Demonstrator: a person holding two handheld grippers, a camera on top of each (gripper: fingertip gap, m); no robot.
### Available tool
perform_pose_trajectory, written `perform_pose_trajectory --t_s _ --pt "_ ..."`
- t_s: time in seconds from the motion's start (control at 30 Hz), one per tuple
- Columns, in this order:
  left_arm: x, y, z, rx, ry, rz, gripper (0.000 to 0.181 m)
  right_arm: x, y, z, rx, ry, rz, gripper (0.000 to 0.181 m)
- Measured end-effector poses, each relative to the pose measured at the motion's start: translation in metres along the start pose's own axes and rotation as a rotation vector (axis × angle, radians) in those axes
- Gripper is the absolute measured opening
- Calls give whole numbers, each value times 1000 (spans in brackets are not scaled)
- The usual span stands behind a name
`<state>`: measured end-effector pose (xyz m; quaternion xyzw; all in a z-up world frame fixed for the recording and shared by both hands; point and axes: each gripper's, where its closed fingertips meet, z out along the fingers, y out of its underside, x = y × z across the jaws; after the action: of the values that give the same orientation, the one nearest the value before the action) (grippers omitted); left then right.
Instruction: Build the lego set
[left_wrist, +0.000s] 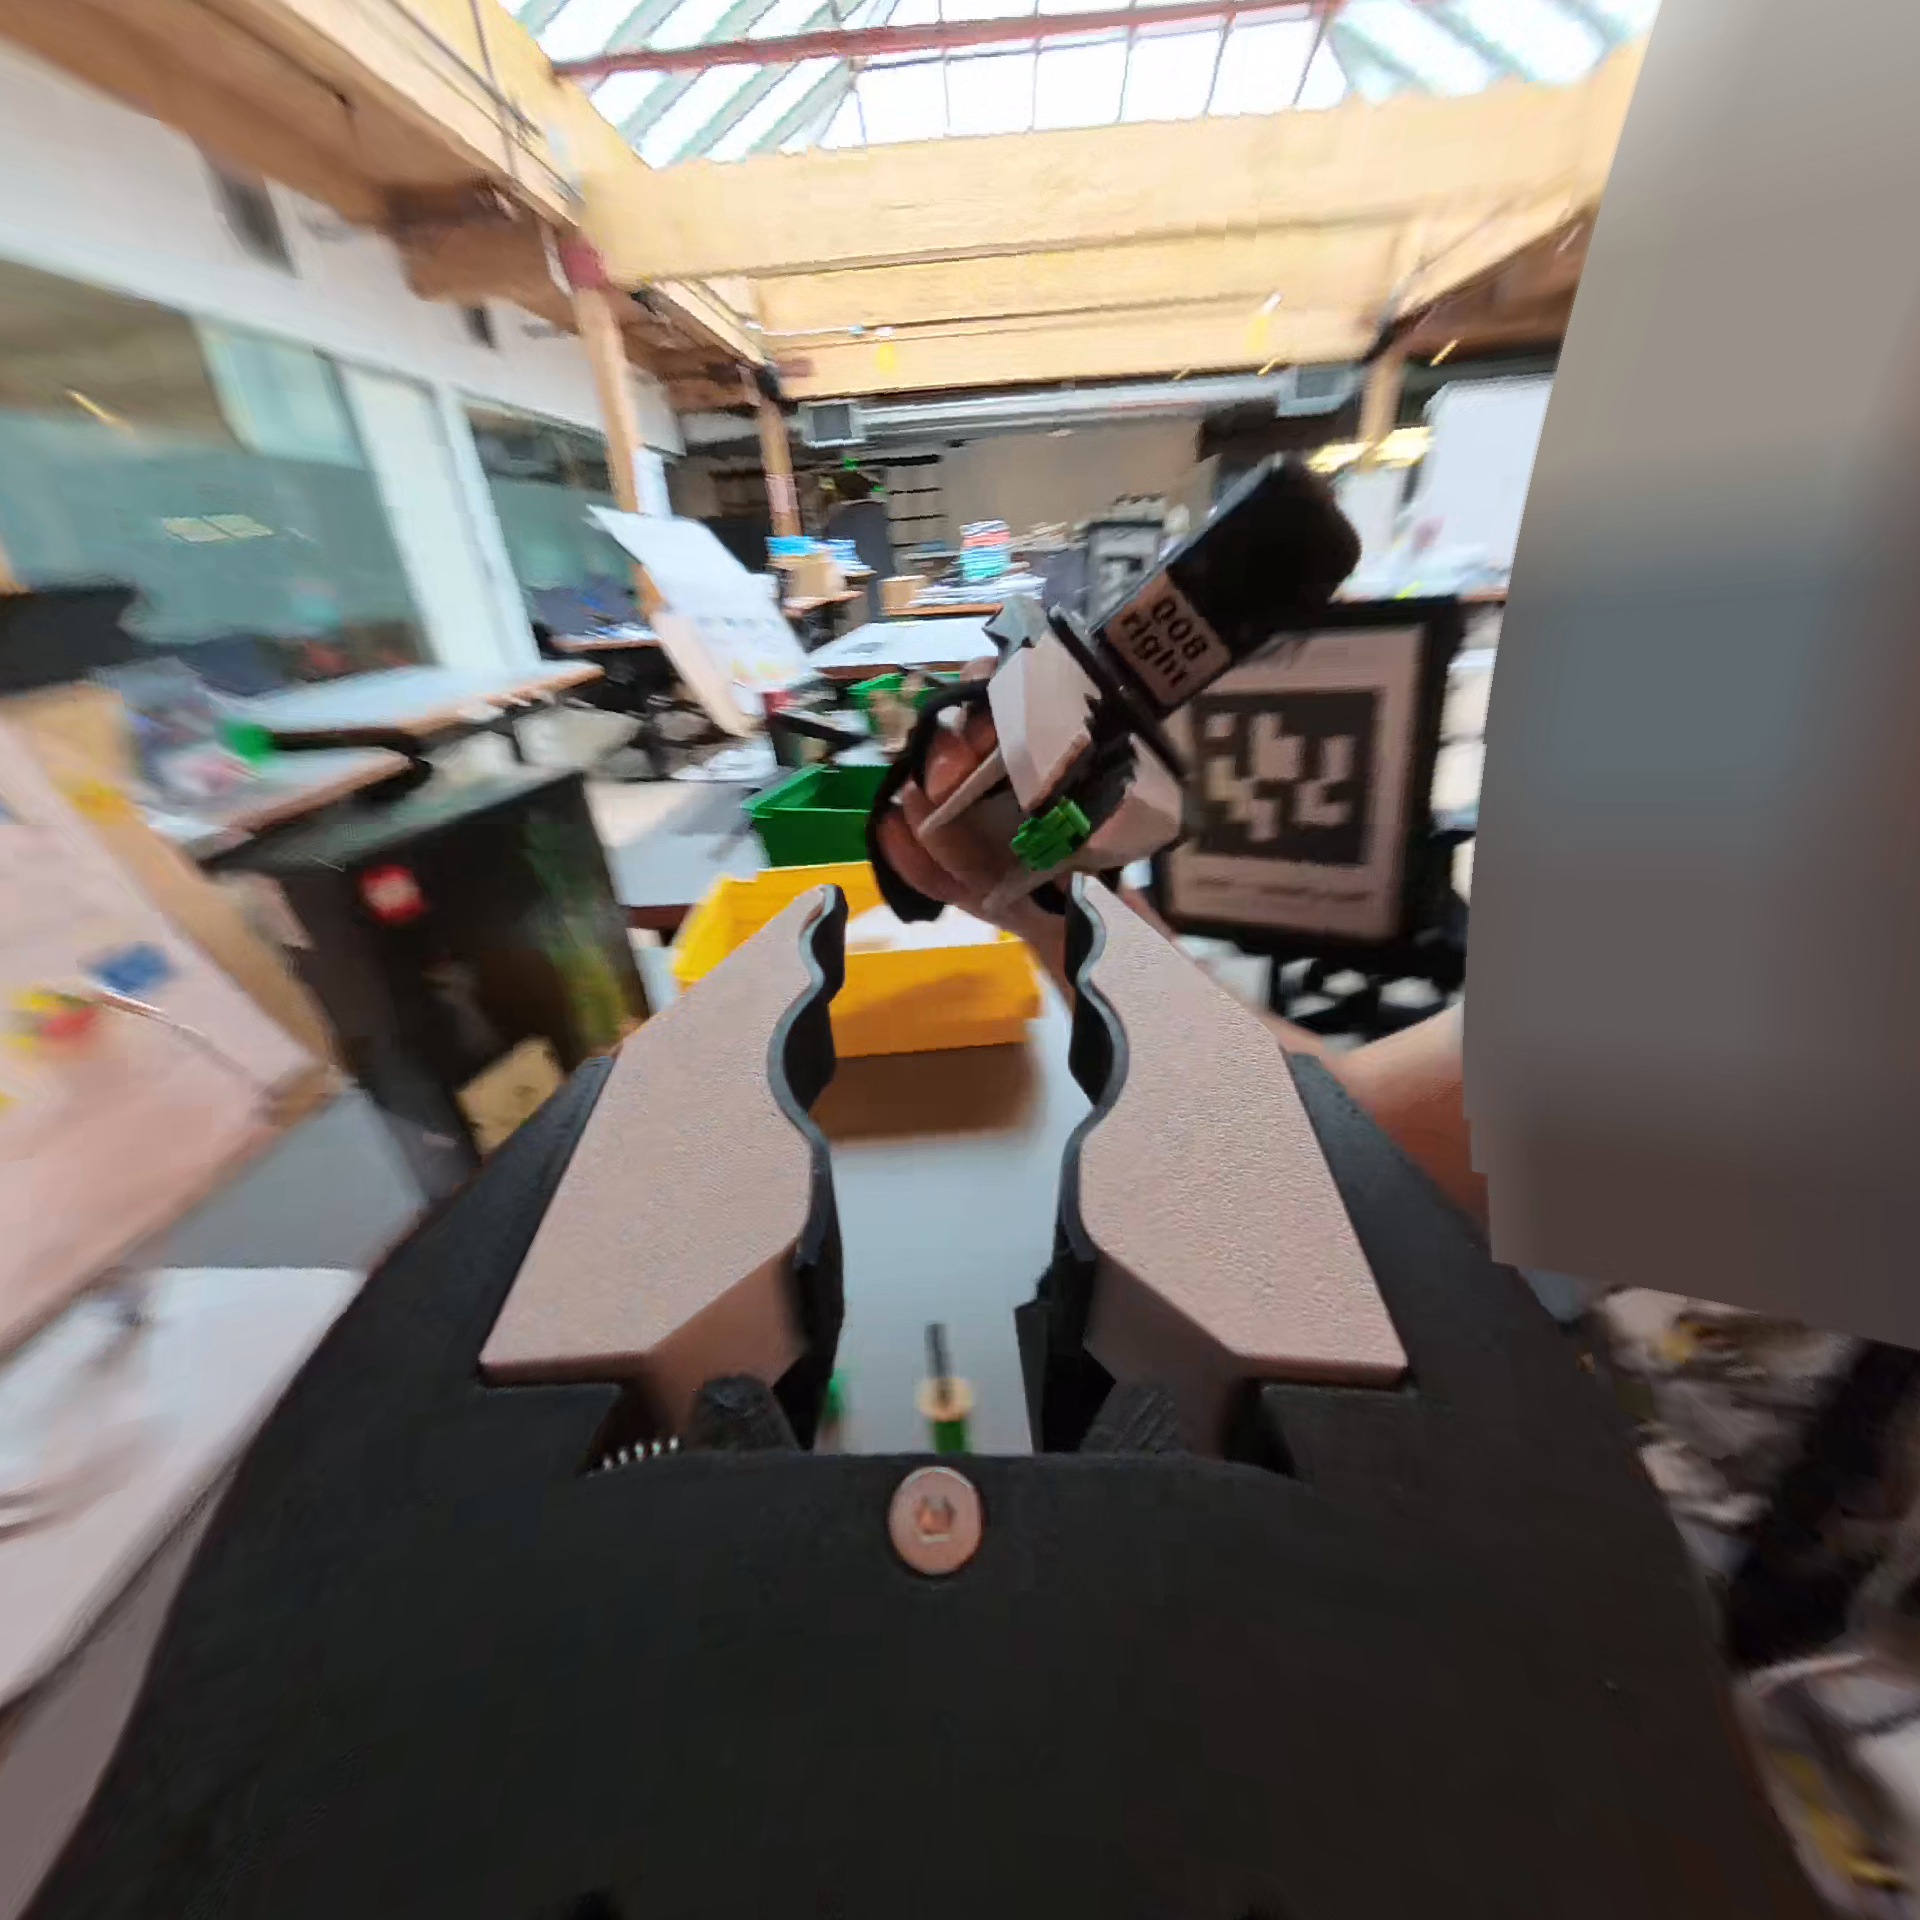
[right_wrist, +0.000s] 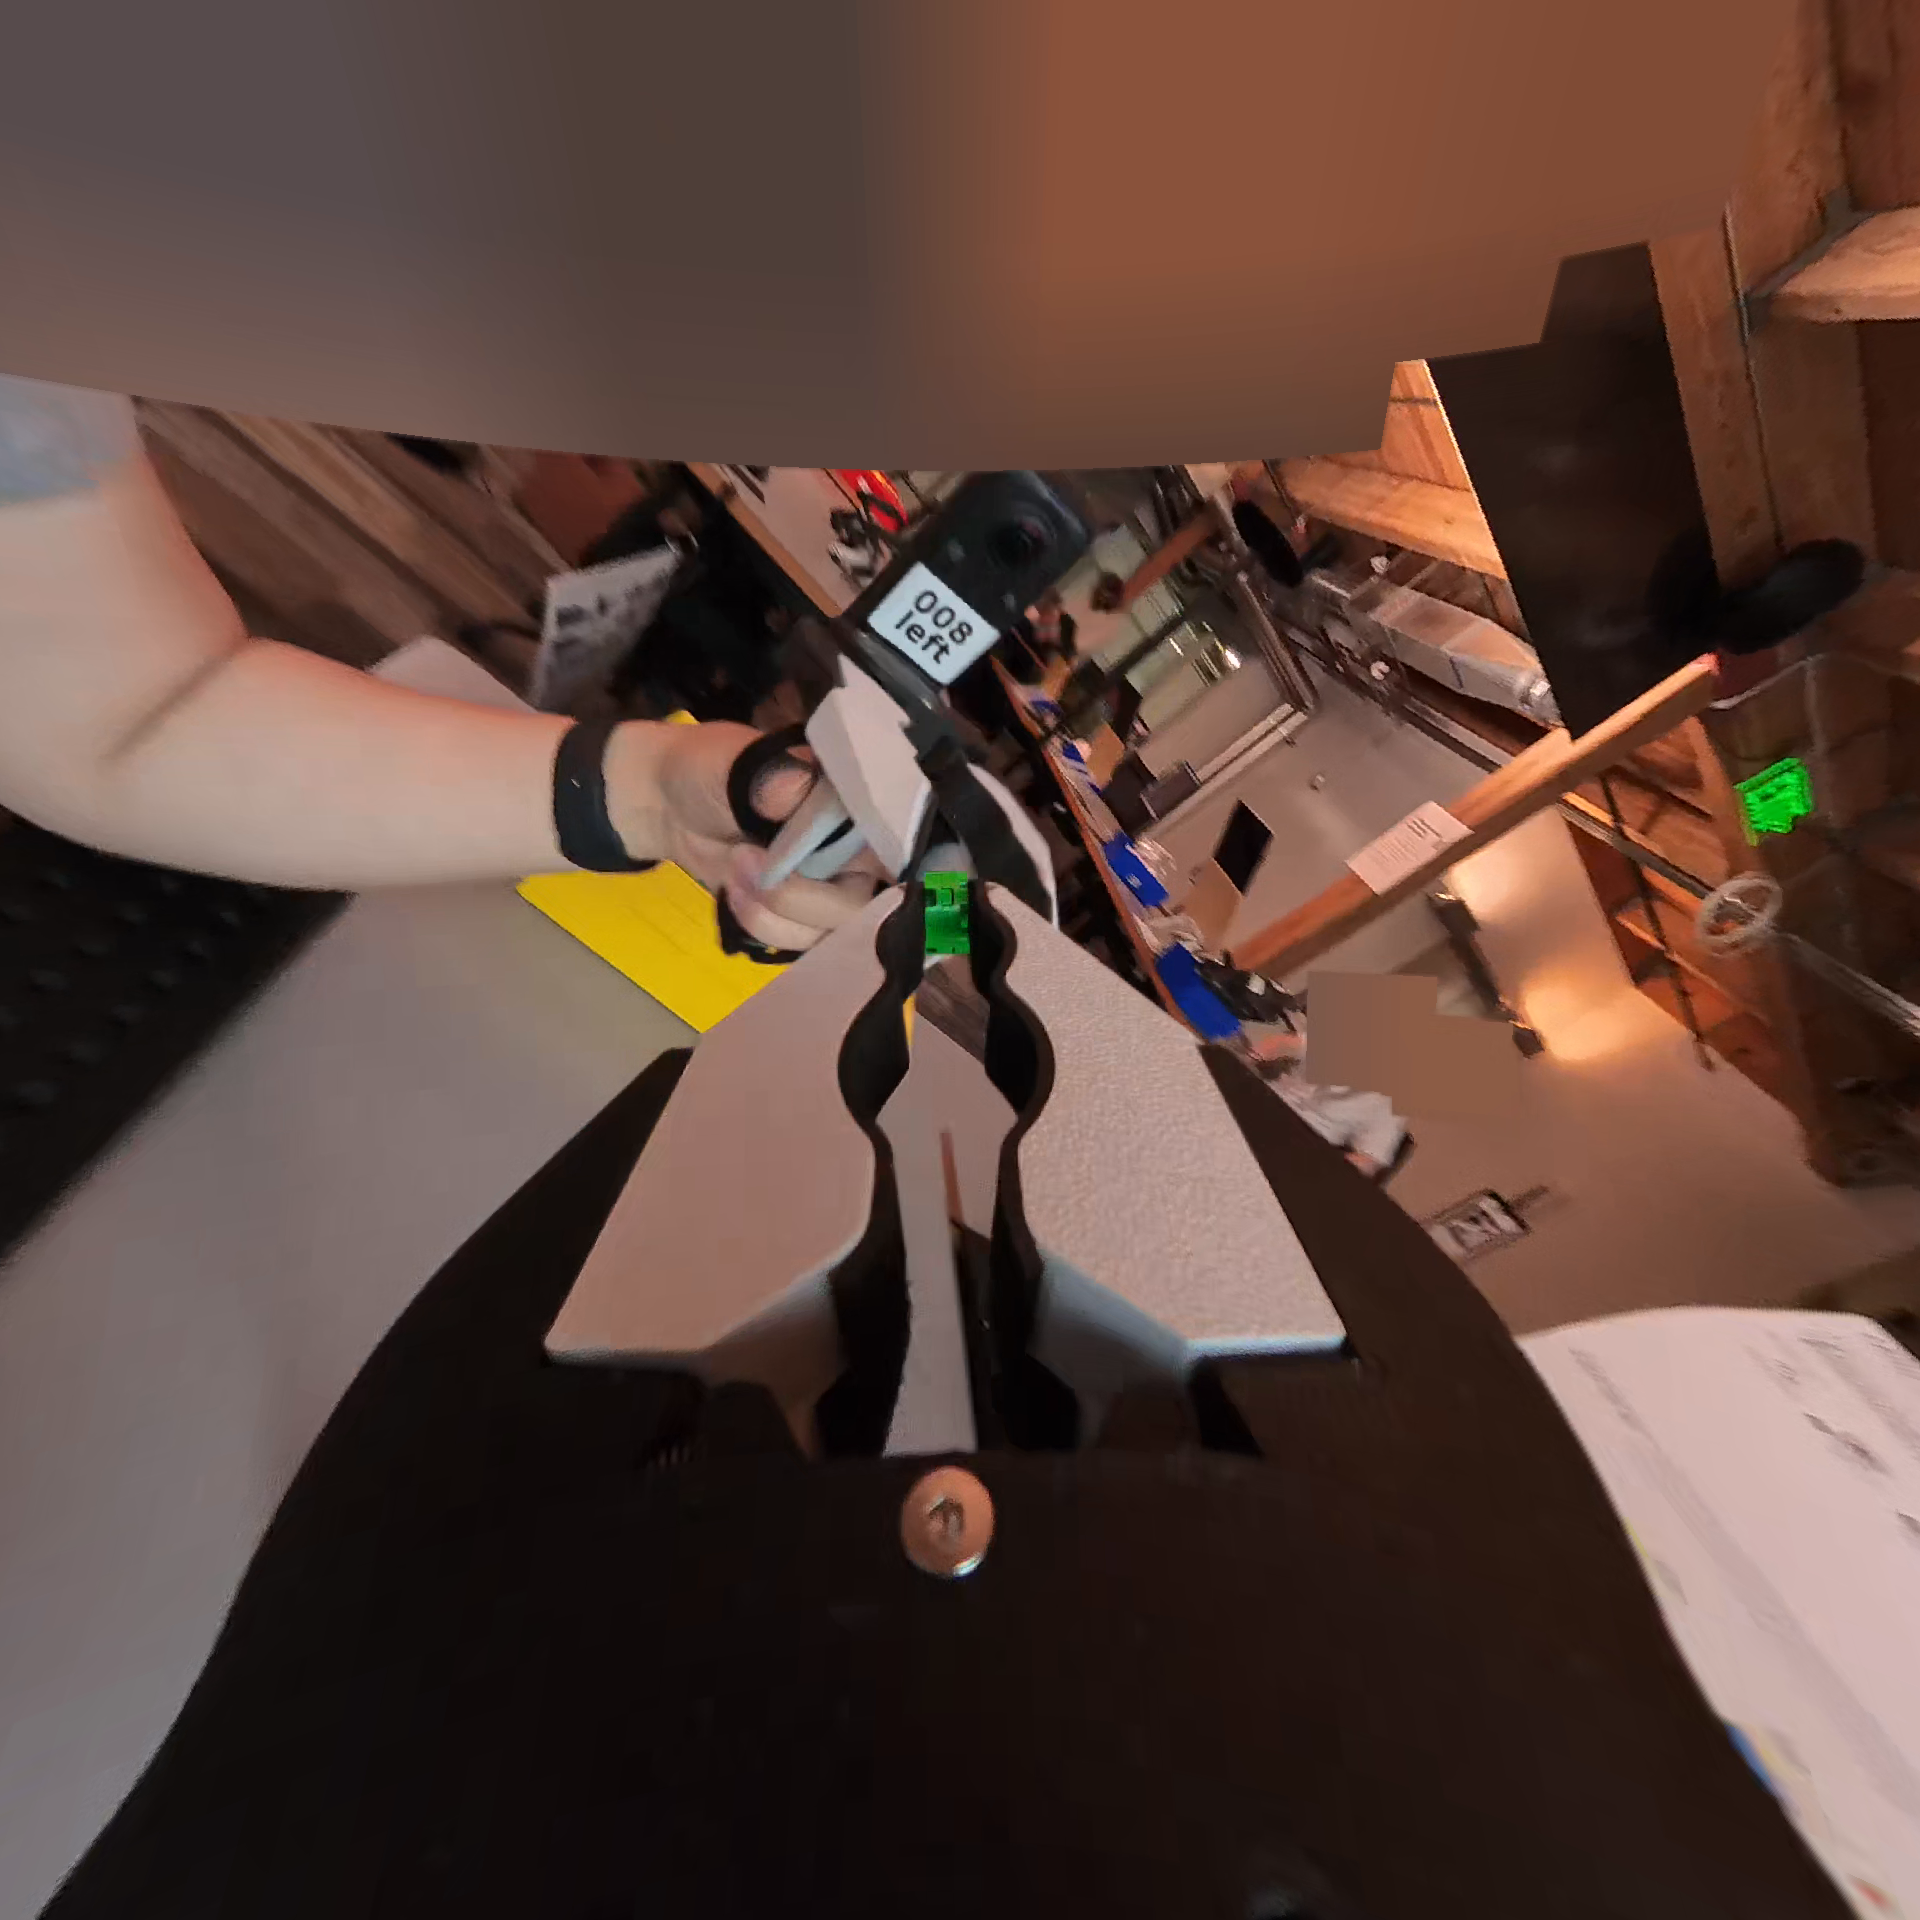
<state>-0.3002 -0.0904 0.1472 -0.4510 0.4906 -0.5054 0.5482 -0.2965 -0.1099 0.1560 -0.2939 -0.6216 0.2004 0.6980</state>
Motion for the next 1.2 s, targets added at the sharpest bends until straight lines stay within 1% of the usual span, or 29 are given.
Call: perform_pose_trajectory --t_s 0.07,0.1,0.17,0.23,0.37,0.5,0.57,0.87,1.2 --pt "9 1 0 -45 -77 230 36 -1 -3 -2 60 -36 72 7" --pt "12 -1 0 -52 -111 309 31 -3 -5 -3 92 -67 106 7" --pt "19 -5 2 -50 -135 388 25 -5 -8 -5 148 -107 161 7" --pt "24 -6 5 -53 -141 415 24 -6 -12 -6 191 -128 184 7" --pt "29 0 12 -87 -144 476 22 -9 -9 -4 191 -141 183 7" --pt "34 2 15 -88 -139 528 9 -13 -10 -2 202 -163 186 7" --pt "35 3 15 -92 -137 553 6 -13 -10 -2 210 -173 196 7" --pt "32 6 13 -140 -171 633 5 -13 -6 -1 243 -187 224 7" --pt "22 9 10 -155 -172 572 6 -8 4 3 224 -176 277 7"
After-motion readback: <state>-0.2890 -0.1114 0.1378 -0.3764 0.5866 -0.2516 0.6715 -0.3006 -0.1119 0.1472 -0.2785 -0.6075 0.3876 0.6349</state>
